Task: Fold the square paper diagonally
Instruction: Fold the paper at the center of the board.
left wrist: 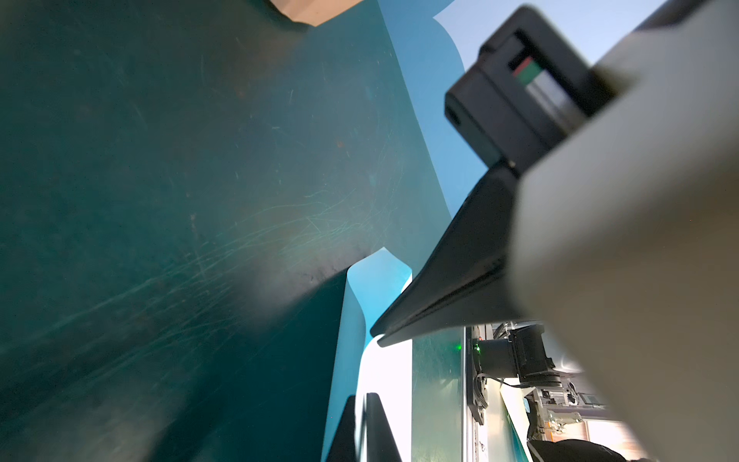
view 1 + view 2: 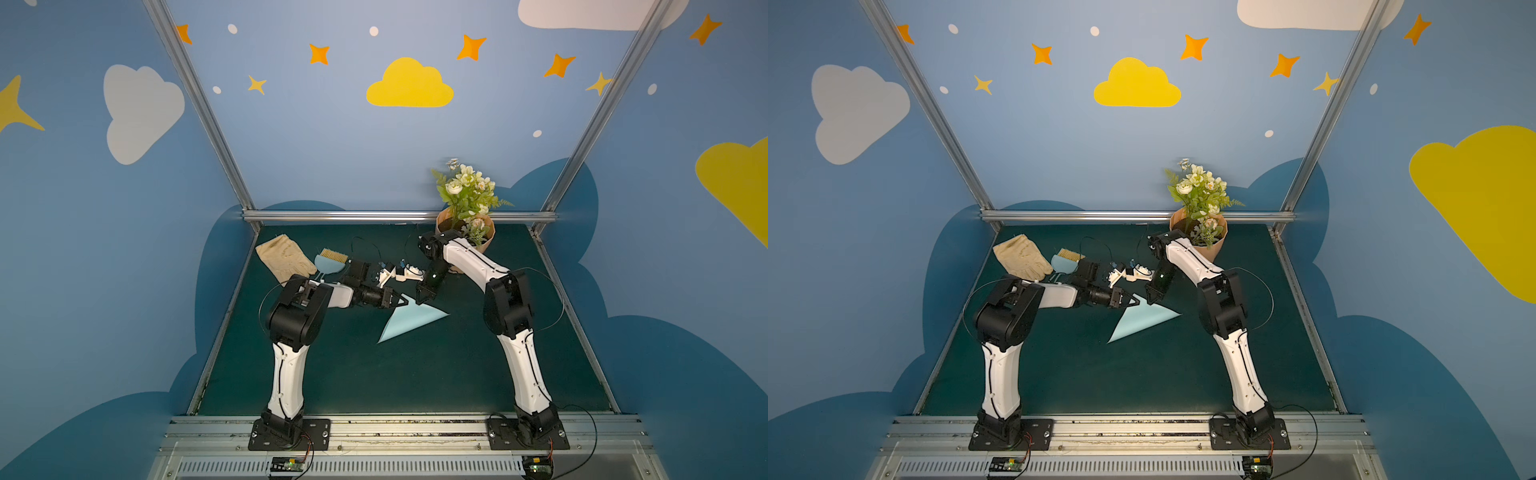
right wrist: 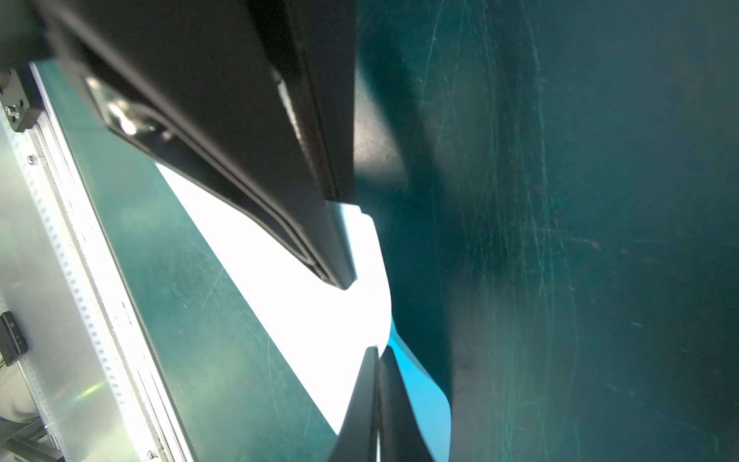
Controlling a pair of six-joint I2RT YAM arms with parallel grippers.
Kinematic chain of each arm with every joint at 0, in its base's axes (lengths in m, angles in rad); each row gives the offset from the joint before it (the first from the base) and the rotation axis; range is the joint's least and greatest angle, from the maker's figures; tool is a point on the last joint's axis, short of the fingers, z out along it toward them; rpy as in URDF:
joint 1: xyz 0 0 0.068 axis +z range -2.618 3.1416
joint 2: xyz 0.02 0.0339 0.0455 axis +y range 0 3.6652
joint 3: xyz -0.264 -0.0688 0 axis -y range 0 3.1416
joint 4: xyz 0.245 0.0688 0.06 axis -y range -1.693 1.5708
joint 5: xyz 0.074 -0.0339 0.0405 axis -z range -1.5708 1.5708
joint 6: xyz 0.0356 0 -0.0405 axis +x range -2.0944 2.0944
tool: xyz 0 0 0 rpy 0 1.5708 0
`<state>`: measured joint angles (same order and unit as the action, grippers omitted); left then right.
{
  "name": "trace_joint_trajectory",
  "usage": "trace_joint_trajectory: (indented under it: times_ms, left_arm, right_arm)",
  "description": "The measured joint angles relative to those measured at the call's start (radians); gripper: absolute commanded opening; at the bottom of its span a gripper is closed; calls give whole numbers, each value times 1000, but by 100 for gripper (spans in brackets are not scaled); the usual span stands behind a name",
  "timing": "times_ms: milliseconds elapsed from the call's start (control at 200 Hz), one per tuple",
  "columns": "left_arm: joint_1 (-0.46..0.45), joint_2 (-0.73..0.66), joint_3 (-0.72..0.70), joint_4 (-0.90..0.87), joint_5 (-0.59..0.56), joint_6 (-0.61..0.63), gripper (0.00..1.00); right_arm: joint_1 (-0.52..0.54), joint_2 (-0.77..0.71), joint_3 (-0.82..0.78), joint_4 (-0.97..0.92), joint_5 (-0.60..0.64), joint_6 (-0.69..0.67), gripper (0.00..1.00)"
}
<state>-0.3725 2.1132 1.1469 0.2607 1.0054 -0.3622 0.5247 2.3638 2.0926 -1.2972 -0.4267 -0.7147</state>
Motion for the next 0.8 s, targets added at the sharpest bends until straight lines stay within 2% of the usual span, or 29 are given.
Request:
trace_joint_trajectory:
  times_ms: [135, 225, 320, 345, 486, 801]
  left_arm:
    - [0, 0, 2, 0, -4, 0, 3]
    - [0, 0, 2, 0, -5, 0, 3]
    - [0, 0, 2, 0, -6, 0, 3]
    - [0, 0, 2, 0, -6, 0, 3]
    - [-1, 0, 2, 0, -7, 0, 10]
    - [-2, 0, 2, 1, -8, 0, 10]
  right_arm:
    - [0, 2, 0, 0, 0, 1, 0]
    - [-1, 2, 0, 0, 0, 1, 5]
    - [-3, 2, 0, 0, -1, 2, 2]
    - [-5, 2, 0, 0, -2, 3, 0]
    - [-4, 2, 0, -2, -3, 2, 0]
    - [-4, 2, 0, -6, -3, 0, 0]
